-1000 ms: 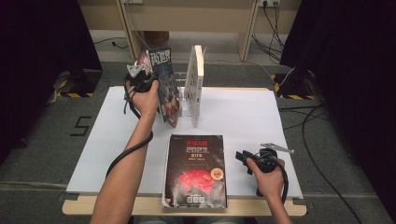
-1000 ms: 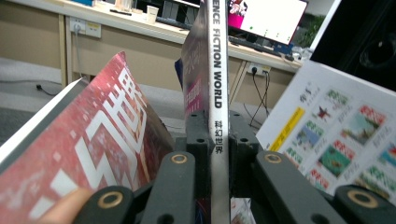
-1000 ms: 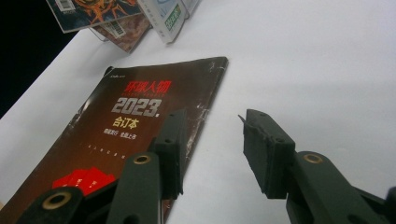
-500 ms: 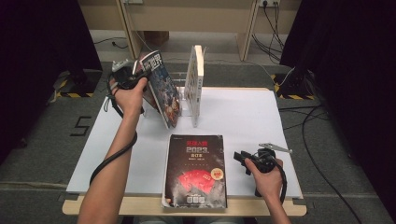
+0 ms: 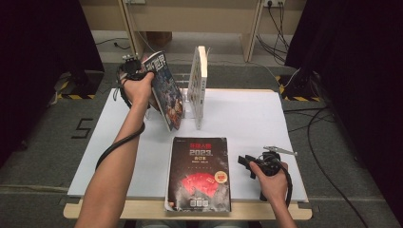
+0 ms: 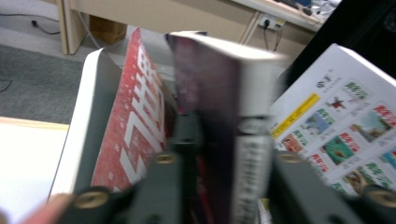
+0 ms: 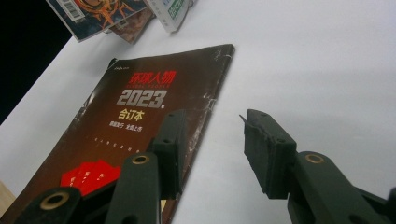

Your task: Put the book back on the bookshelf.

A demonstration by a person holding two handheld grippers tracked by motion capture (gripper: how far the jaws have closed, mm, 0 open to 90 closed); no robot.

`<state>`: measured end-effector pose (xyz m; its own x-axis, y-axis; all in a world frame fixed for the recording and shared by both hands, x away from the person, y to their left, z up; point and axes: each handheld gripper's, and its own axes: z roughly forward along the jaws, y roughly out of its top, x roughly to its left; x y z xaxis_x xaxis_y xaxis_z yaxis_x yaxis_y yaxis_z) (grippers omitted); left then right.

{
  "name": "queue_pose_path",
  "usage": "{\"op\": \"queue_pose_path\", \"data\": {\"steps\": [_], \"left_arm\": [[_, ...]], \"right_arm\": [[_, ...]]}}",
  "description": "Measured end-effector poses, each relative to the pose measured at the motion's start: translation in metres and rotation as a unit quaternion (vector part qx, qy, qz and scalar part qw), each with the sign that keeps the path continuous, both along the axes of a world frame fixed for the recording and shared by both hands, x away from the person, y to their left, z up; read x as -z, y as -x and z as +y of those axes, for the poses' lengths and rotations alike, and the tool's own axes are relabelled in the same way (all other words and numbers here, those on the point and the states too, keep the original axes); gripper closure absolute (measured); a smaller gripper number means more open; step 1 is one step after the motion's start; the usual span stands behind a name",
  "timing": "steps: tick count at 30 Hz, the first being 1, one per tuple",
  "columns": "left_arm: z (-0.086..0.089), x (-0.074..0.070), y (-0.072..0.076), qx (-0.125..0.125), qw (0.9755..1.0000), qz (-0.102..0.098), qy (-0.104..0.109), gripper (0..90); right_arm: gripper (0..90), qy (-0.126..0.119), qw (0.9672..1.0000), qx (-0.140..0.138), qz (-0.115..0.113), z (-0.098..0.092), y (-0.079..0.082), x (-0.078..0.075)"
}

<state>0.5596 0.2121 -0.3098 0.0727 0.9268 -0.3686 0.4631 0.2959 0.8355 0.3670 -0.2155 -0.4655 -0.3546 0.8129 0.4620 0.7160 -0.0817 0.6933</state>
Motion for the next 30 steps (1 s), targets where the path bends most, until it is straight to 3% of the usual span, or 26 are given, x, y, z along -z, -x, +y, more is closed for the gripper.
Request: {"op": "queue_pose_path", "data": {"steps": [2,4,6,9,11,14,16,17,18,20,22,23,26,28,29,30], "left_arm": [[-0.002,-0.001,0.001,0.003,1.0000,0.000,-0.001,81.8],[-0.004,-0.001,0.004,0.009,0.9998,-0.013,0.009,82.0],[-0.008,-0.001,0.007,0.019,0.9991,-0.034,0.014,82.1],[-0.014,-0.005,0.011,0.015,0.9973,-0.071,0.007,82.3],[-0.016,-0.013,0.014,0.002,0.9951,-0.099,0.003,82.2],[-0.016,-0.029,0.019,-0.006,0.9880,-0.154,-0.010,82.2],[-0.017,-0.031,0.017,-0.009,0.9850,-0.172,-0.017,82.0],[-0.016,-0.024,0.014,-0.015,0.9842,-0.176,-0.002,81.9],[-0.016,-0.018,0.011,-0.024,0.9847,-0.172,0.002,81.8],[-0.018,0.008,0.005,-0.031,0.9896,-0.140,0.009,81.1],[-0.022,0.028,0.006,-0.034,0.9931,-0.112,-0.002,78.5],[-0.022,0.034,0.008,-0.037,0.9931,-0.111,-0.003,76.8],[-0.019,0.035,0.016,-0.030,0.9921,-0.114,-0.042,72.5],[-0.016,0.028,0.022,-0.032,0.9881,-0.128,-0.079,67.6],[-0.014,0.025,0.023,-0.030,0.9872,-0.130,-0.088,63.8],[-0.011,0.021,0.024,-0.026,0.9874,-0.132,-0.083,60.7]], "right_arm": [[59.3,0.002,1.0000,-0.001,0.003,0.000,0.000,0.001],[59.3,0.002,1.0000,-0.002,0.007,0.000,0.000,0.002],[59.3,0.001,1.0000,-0.003,0.008,0.000,0.000,0.002],[59.3,0.001,1.0000,-0.004,0.004,0.000,0.000,0.001],[59.3,-0.001,1.0000,-0.002,0.004,-0.001,0.001,0.000],[59.3,-0.004,1.0000,0.000,0.004,-0.003,0.001,0.000],[59.3,-0.002,1.0000,0.000,0.003,-0.004,0.000,0.001],[59.3,-0.001,1.0000,0.000,0.003,-0.004,0.000,0.002],[59.4,-0.001,1.0000,-0.001,0.003,-0.004,-0.001,0.002],[59.3,0.000,1.0000,-0.004,0.001,-0.004,0.000,0.002],[59.3,0.000,1.0000,-0.006,-0.001,-0.004,0.001,0.001],[59.3,-0.001,1.0000,-0.005,0.000,-0.004,0.002,0.001],[59.3,-0.001,1.0000,-0.006,0.001,-0.005,0.002,0.002],[59.3,-0.003,1.0000,-0.005,0.003,-0.005,0.002,0.002],[59.3,-0.003,1.0000,-0.005,0.003,-0.005,0.002,0.002],[59.4,-0.003,1.0000,-0.005,0.003,-0.006,0.001,0.002]]}}
